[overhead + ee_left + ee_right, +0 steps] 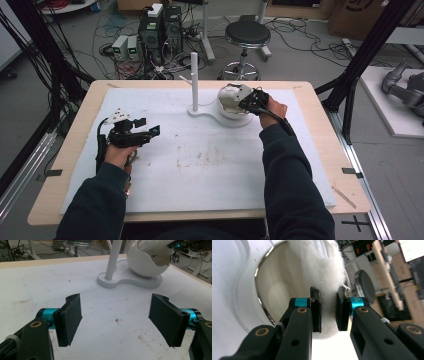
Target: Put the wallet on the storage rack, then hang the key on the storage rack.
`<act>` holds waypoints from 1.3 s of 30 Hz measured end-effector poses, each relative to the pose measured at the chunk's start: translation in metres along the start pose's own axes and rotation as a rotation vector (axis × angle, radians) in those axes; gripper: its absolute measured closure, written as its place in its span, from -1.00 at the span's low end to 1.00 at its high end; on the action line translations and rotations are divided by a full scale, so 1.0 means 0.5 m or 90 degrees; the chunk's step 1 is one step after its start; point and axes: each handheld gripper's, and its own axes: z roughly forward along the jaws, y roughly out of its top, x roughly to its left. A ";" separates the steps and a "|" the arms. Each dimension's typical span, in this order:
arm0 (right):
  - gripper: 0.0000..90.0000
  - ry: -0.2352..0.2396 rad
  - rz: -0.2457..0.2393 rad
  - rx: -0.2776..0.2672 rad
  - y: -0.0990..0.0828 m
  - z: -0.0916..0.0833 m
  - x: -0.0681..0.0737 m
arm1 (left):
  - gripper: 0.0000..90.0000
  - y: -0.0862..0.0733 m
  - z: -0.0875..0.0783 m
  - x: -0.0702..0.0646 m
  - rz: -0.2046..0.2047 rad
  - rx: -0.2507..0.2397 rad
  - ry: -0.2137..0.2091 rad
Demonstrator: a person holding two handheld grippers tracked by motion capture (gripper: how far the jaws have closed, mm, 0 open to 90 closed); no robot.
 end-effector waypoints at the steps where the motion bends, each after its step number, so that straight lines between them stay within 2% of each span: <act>1: 0.71 0.000 0.000 0.000 0.000 0.000 0.000 | -0.42 0.000 -0.001 0.001 -0.002 -0.002 0.000; 2: 0.34 0.034 0.087 -0.030 -0.014 -0.010 -0.012 | -0.42 0.001 -0.005 0.003 -0.005 -0.006 0.003; 3: 0.16 0.046 0.121 -0.040 -0.021 -0.014 -0.017 | -0.42 0.001 -0.007 0.003 -0.008 -0.008 0.003; 5: 0.03 0.073 0.213 -0.069 -0.041 -0.031 -0.032 | -0.42 0.002 -0.009 0.004 -0.008 -0.010 0.005; 7: -0.02 0.090 0.284 -0.112 -0.067 -0.052 -0.043 | -0.43 0.002 -0.015 0.006 -0.004 -0.010 0.011; 8: -0.06 0.081 0.310 -0.132 -0.081 -0.064 -0.043 | -0.45 0.003 -0.022 0.008 -0.002 -0.013 0.019; 11: -0.13 0.072 0.366 -0.163 -0.127 -0.095 -0.039 | -0.48 0.001 -0.035 0.014 -0.003 -0.019 0.028; 12: -0.13 0.072 0.366 -0.163 -0.127 -0.095 -0.039 | -0.51 0.001 -0.035 0.014 -0.003 -0.019 0.028; 13: -0.19 0.075 0.392 -0.159 -0.157 -0.112 -0.030 | -0.53 -0.002 -0.044 0.019 -0.008 -0.024 0.037; 15: -0.25 0.085 0.421 -0.167 -0.184 -0.126 -0.015 | -0.53 -0.004 -0.048 0.022 -0.009 -0.026 0.043; 17: -0.37 0.100 0.455 -0.153 -0.206 -0.134 -0.001 | -0.53 -0.008 -0.060 0.032 -0.015 -0.025 0.054; 21: -0.49 0.114 0.475 -0.130 -0.235 -0.138 0.031 | -0.53 -0.009 -0.073 0.044 -0.022 -0.027 0.069; 24: -0.51 0.131 0.477 -0.112 -0.245 -0.134 0.049 | -0.53 -0.008 -0.079 0.044 -0.019 -0.026 0.077; 26: -0.51 0.135 0.477 -0.114 -0.248 -0.138 0.057 | -0.53 -0.009 -0.082 0.039 -0.016 -0.028 0.079; 30: -0.51 0.130 0.478 -0.123 -0.248 -0.146 0.059 | -0.53 -0.015 -0.083 0.033 -0.006 -0.015 0.079; 33: -0.51 0.125 0.474 -0.120 -0.251 -0.146 0.061 | -0.53 -0.019 -0.085 0.033 -0.007 -0.004 0.083; 39: -0.51 0.119 0.486 -0.118 -0.259 -0.150 0.064 | -0.53 -0.023 -0.083 0.033 -0.007 0.019 0.088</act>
